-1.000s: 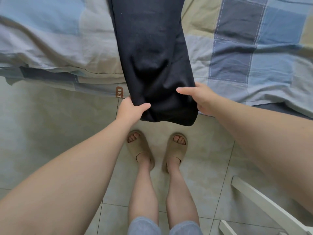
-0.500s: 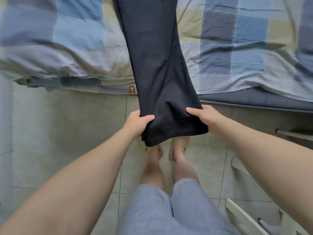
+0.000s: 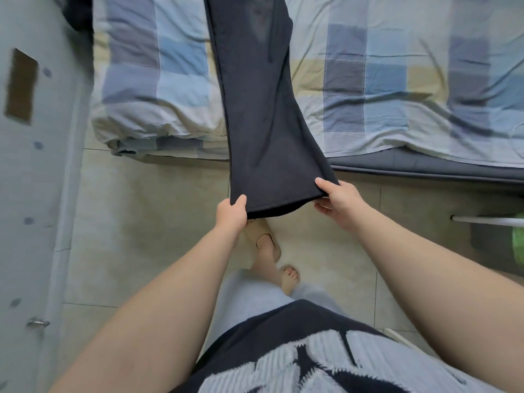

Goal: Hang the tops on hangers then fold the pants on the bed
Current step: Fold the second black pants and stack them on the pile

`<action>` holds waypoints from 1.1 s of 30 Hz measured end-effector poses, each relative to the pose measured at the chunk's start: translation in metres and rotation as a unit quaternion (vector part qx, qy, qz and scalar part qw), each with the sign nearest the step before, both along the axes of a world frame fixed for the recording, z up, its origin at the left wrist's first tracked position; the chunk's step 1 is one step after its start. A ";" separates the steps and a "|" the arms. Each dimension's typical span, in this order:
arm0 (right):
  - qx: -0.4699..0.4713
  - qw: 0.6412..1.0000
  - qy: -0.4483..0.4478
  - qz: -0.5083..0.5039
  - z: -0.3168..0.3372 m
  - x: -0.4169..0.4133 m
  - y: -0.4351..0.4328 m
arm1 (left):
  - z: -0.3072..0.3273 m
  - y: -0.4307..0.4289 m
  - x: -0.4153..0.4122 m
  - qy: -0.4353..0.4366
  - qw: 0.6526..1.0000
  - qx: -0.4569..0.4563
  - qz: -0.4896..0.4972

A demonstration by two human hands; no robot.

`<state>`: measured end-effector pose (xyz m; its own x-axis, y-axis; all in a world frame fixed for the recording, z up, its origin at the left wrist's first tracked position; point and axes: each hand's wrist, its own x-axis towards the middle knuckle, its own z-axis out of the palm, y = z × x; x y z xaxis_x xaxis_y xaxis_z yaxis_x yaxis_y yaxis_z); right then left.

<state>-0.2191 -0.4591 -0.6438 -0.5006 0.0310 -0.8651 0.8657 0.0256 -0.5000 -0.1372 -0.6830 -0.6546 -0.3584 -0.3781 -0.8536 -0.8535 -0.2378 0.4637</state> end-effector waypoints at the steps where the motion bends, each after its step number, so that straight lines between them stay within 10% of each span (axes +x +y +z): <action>1: -0.004 1.000 0.005 -0.001 0.007 0.007 0.001 | 0.007 0.002 0.008 0.004 1.000 0.002 0.014; 18: -0.016 0.993 -0.104 0.058 0.058 0.251 0.065 | 0.064 0.039 0.237 -0.073 0.996 0.013 0.055; 33: -0.036 0.999 -0.005 -0.012 0.121 0.086 0.037 | 0.141 0.023 0.075 0.038 0.974 0.092 0.204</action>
<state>-0.1331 -0.4217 -0.5230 -0.4912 -0.0204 -0.8708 0.8709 -0.0303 -0.4906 -0.0619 -0.6601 -0.5138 -0.2750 -0.3448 -0.8975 -0.6357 -0.6351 0.4388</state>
